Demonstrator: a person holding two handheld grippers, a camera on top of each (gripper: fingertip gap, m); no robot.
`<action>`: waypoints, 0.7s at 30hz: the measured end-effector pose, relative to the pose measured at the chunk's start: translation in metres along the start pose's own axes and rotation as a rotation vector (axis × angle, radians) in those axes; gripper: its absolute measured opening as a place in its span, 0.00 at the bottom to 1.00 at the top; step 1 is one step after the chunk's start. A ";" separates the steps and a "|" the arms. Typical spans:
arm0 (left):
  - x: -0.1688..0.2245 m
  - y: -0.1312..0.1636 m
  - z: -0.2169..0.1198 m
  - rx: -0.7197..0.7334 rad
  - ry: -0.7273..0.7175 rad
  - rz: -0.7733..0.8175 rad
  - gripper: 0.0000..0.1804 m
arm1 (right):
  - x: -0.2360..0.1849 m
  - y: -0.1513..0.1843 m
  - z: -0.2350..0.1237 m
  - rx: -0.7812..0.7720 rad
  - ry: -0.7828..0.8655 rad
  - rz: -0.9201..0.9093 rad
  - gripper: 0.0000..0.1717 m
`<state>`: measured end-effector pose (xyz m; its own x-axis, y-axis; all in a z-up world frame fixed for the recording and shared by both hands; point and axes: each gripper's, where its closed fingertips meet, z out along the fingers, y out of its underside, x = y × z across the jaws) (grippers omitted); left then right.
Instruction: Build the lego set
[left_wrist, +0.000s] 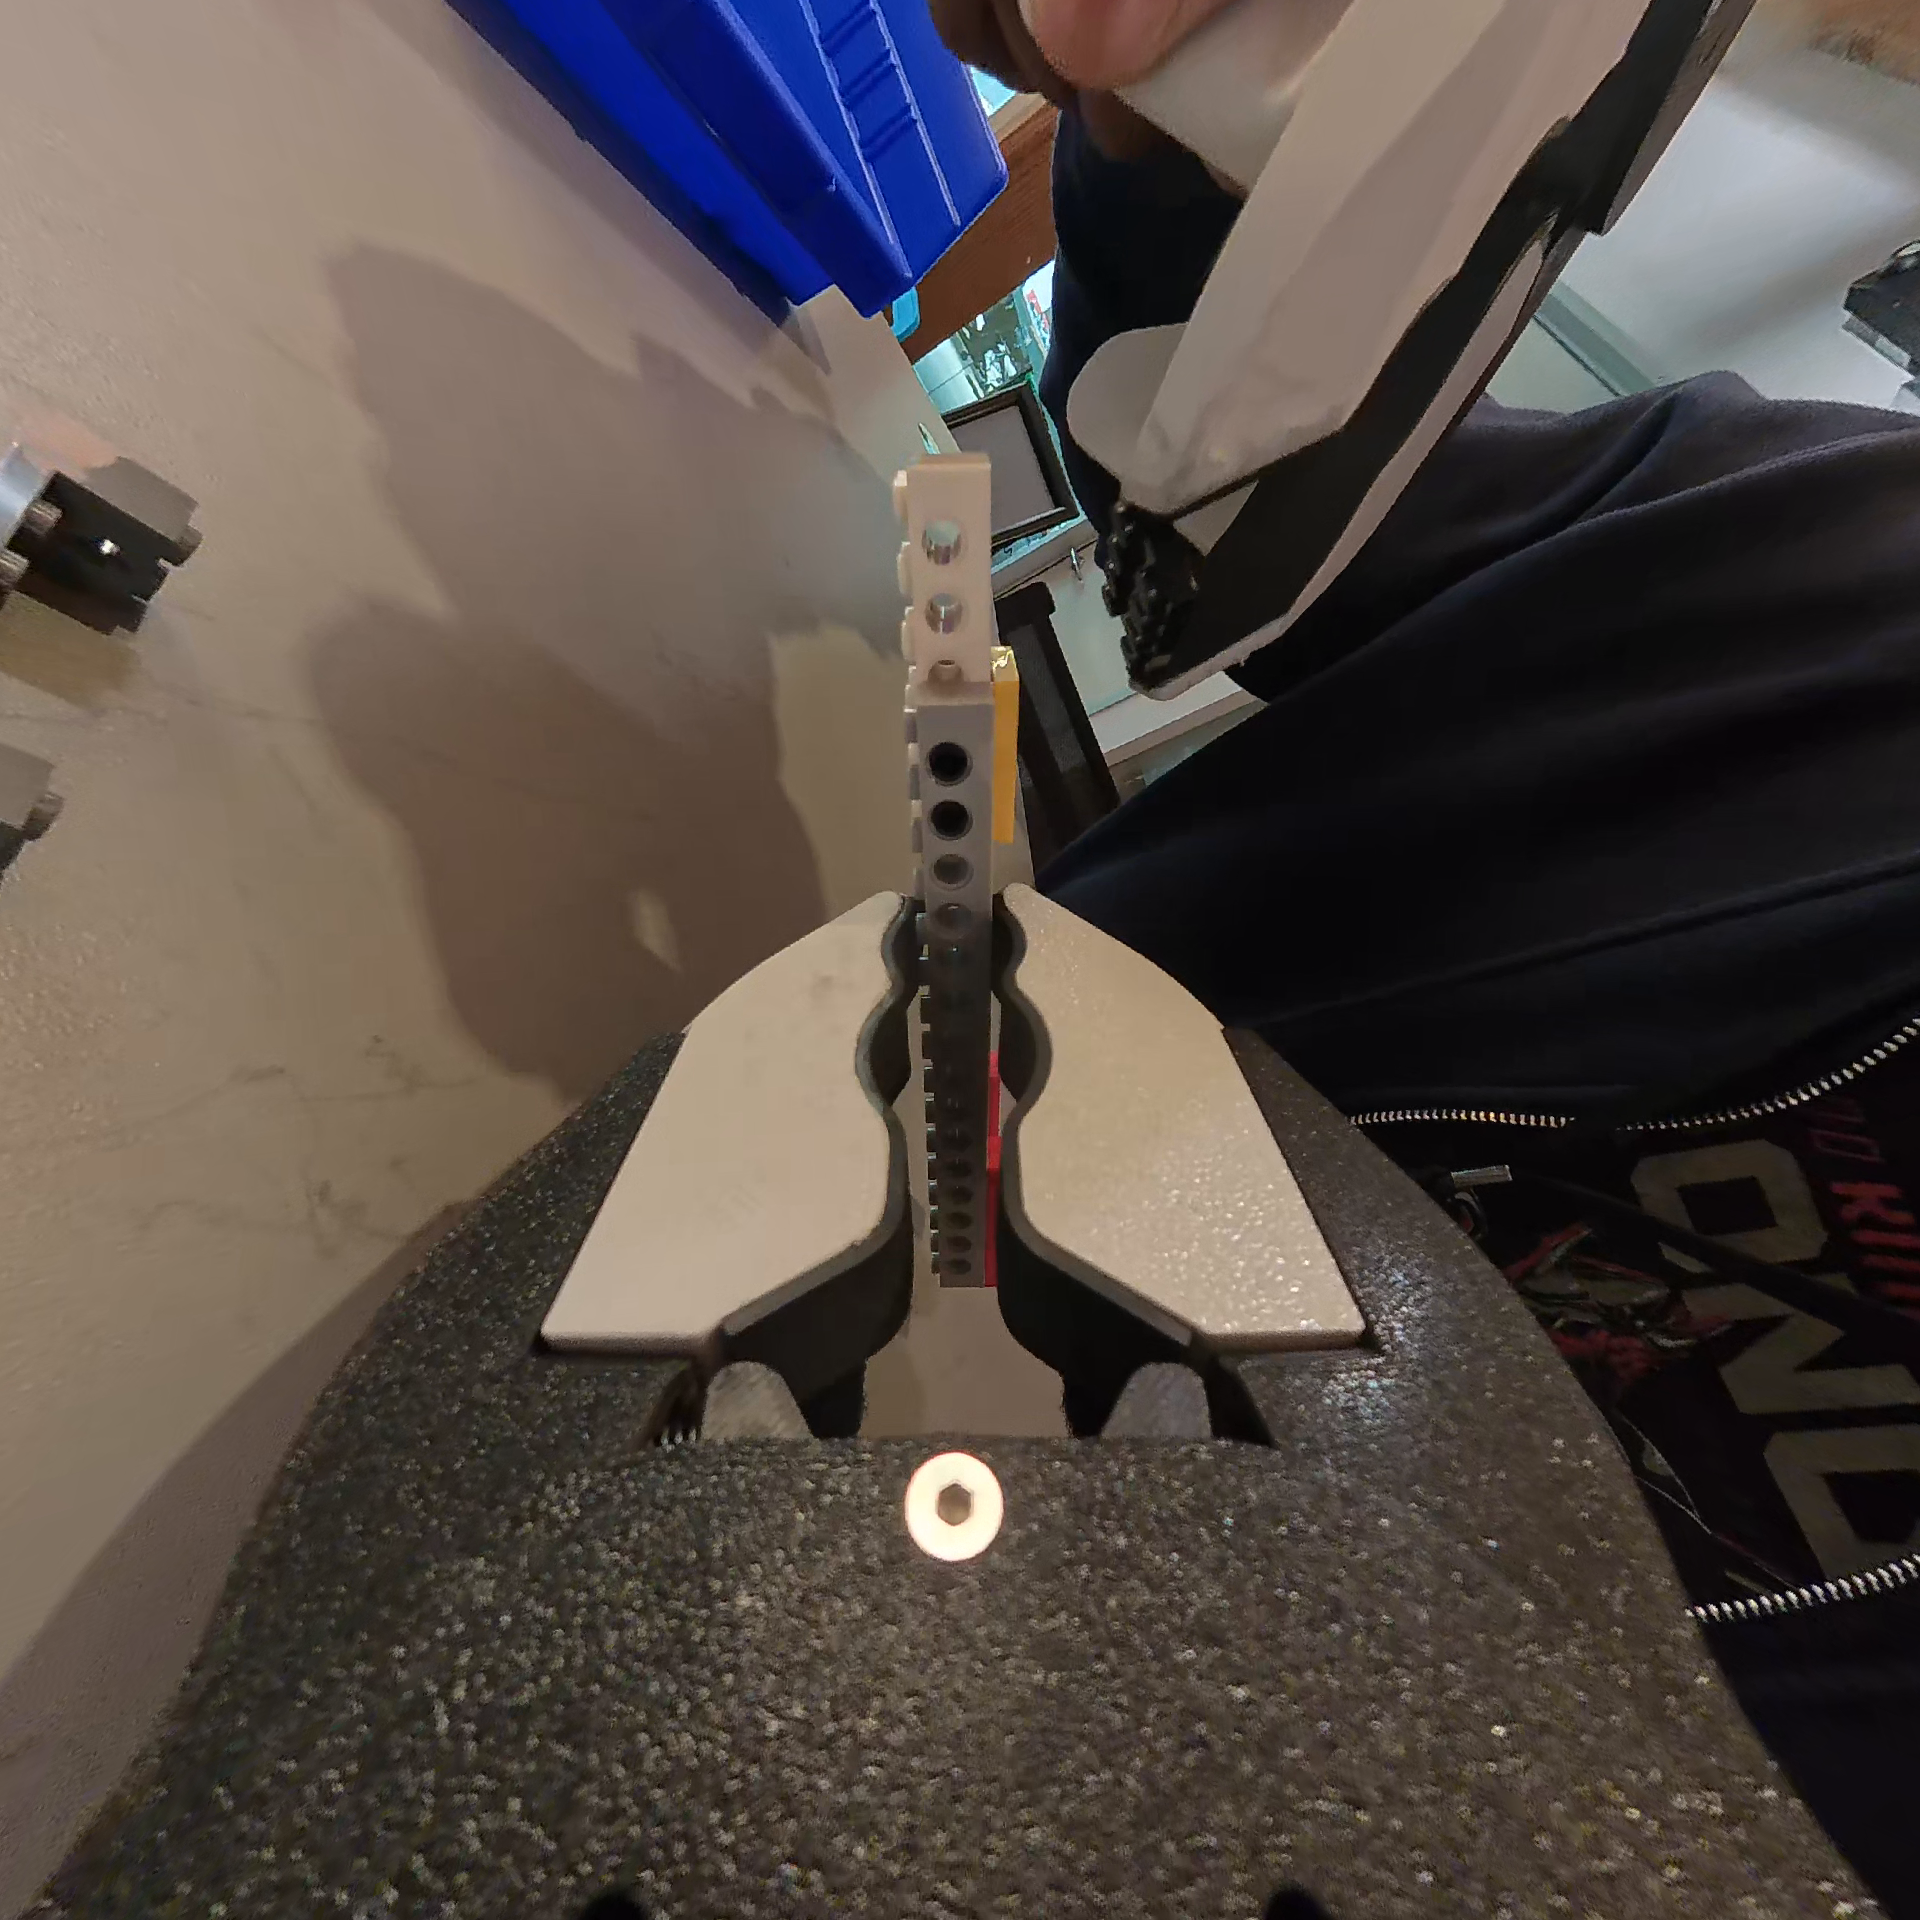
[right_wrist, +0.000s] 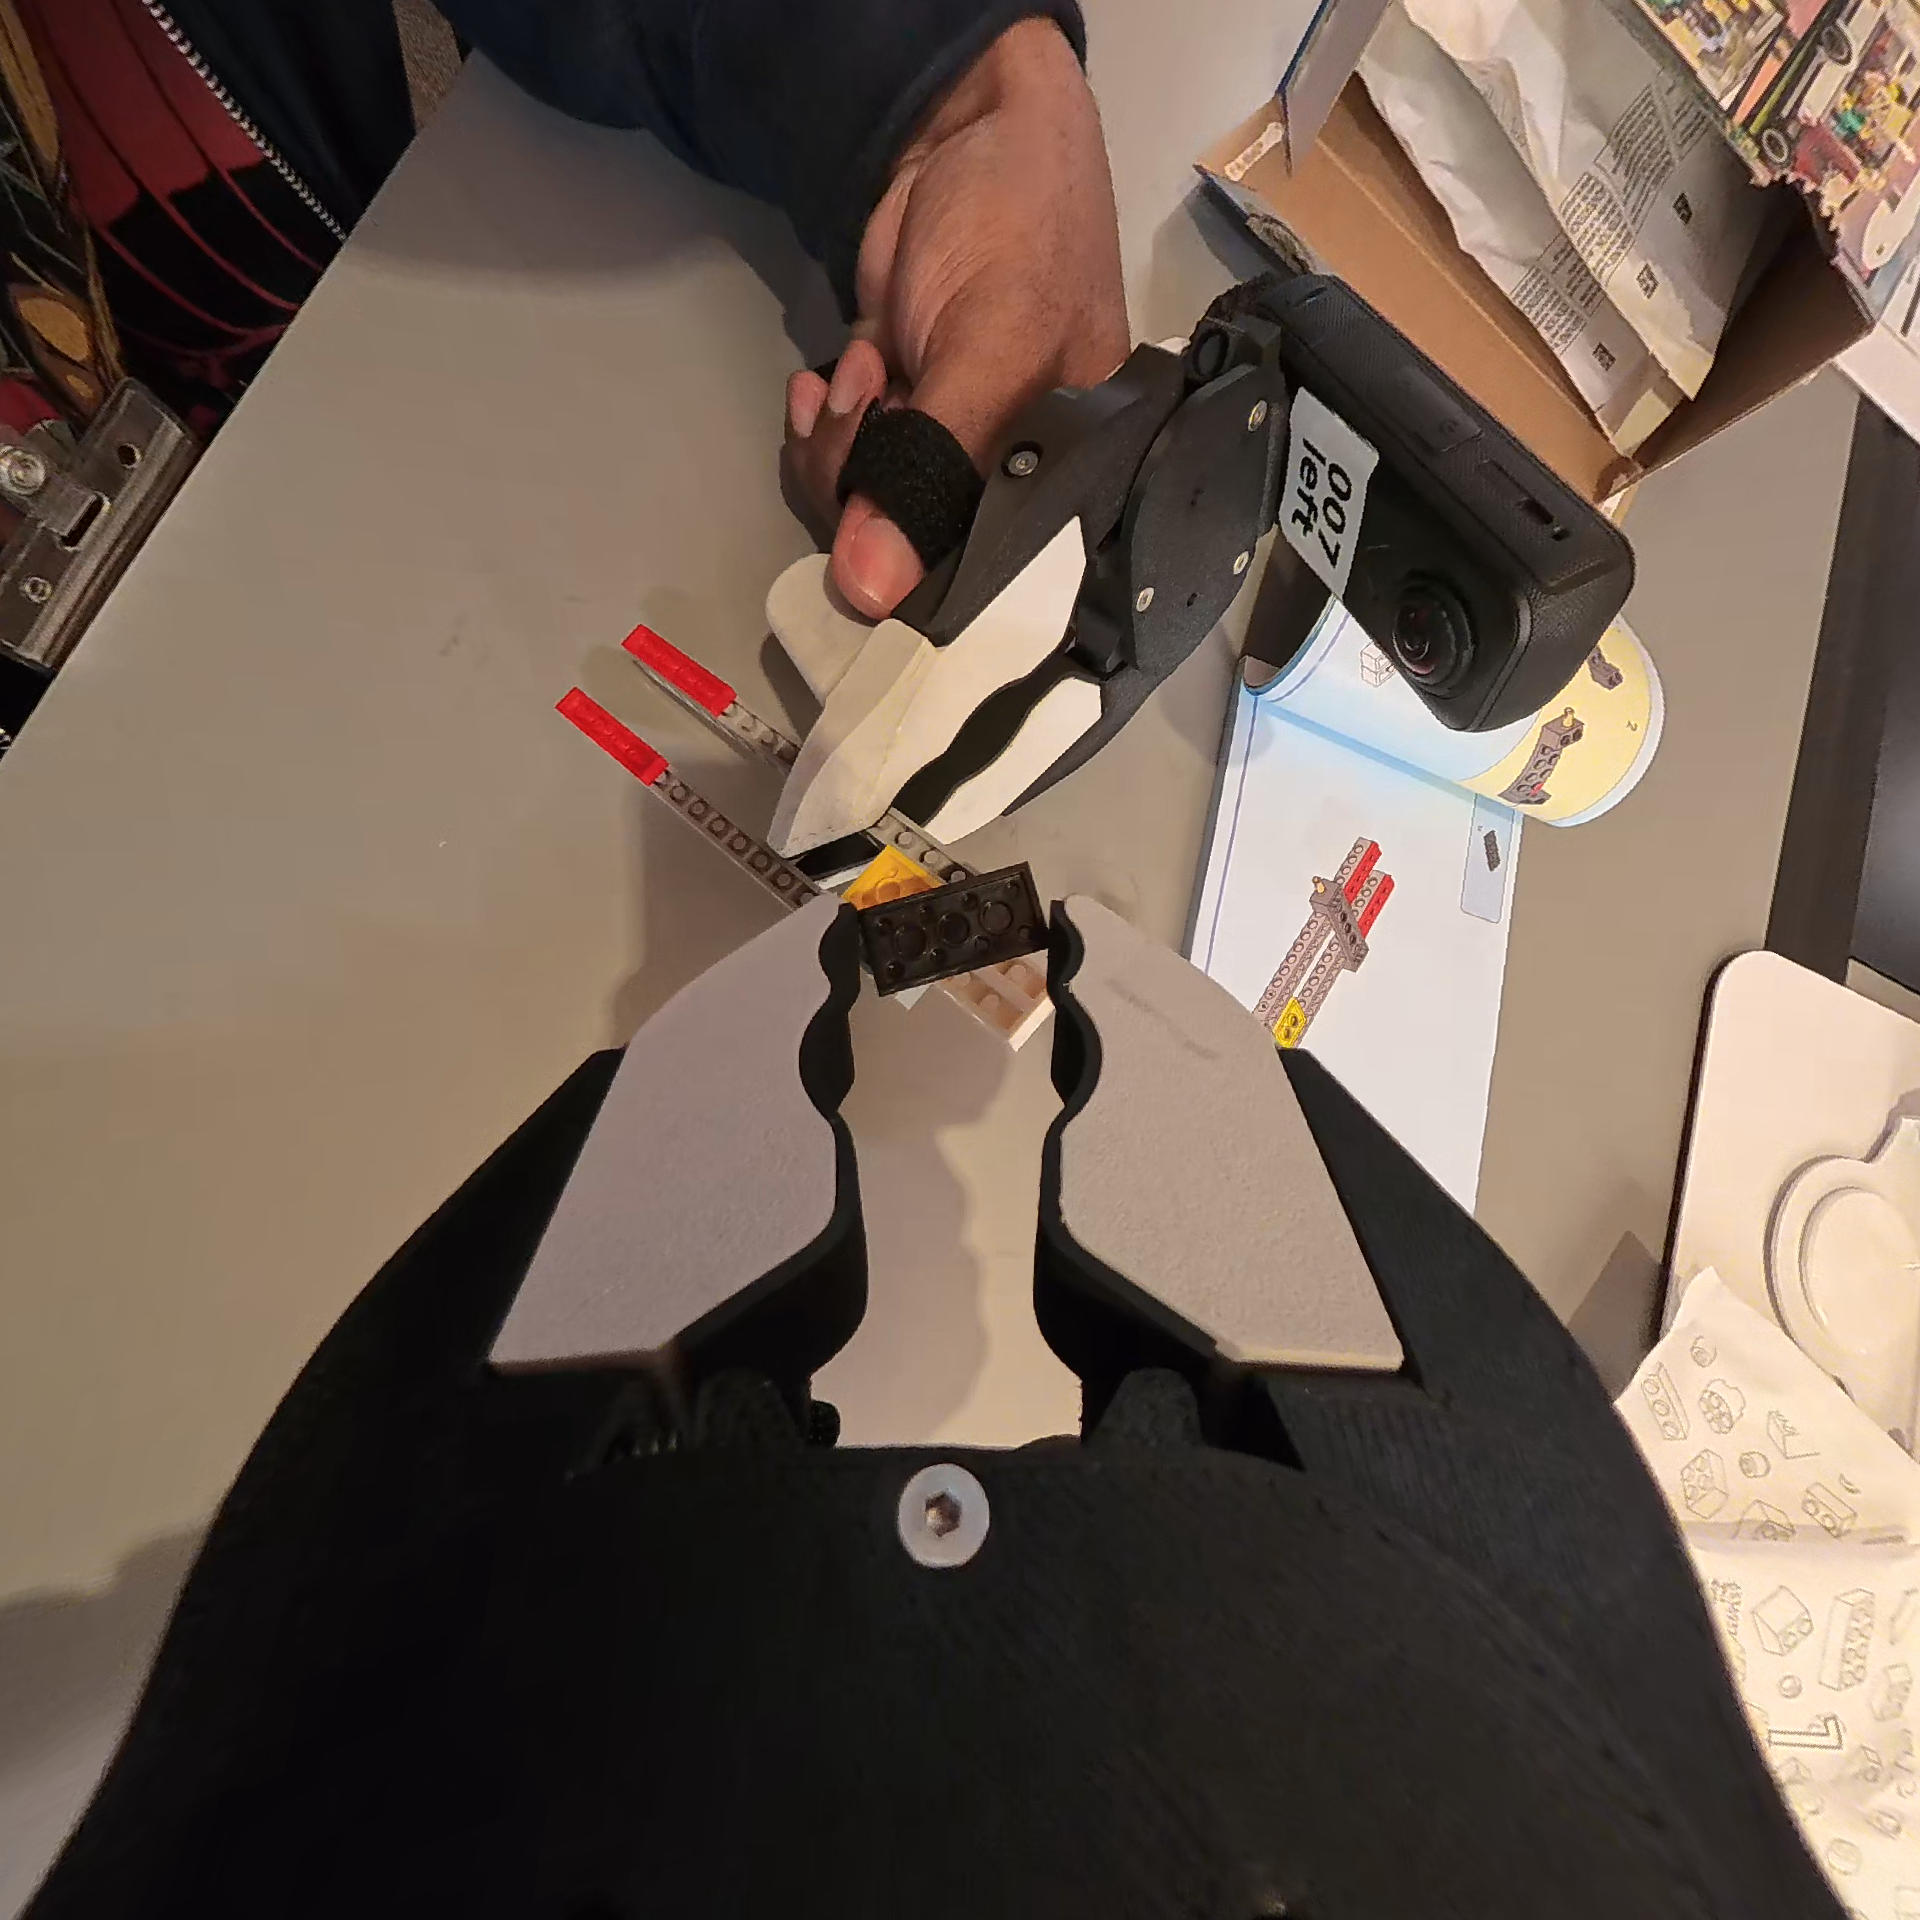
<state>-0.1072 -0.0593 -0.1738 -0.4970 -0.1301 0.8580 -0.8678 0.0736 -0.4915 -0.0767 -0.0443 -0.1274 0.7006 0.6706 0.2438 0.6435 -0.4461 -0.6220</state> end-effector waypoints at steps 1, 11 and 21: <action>0.000 0.000 0.000 0.000 0.000 0.000 0.07 | 0.000 0.000 0.000 -0.001 0.000 -0.001 0.20; 0.000 0.000 0.000 0.000 -0.002 0.000 0.07 | -0.001 0.001 0.003 0.003 0.000 0.004 0.20; -0.001 0.000 0.001 -0.003 -0.004 -0.001 0.07 | -0.002 0.004 0.004 -0.001 -0.004 0.002 0.20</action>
<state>-0.1073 -0.0598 -0.1746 -0.4962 -0.1345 0.8577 -0.8682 0.0766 -0.4903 -0.0773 -0.0451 -0.1332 0.7003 0.6724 0.2395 0.6426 -0.4478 -0.6217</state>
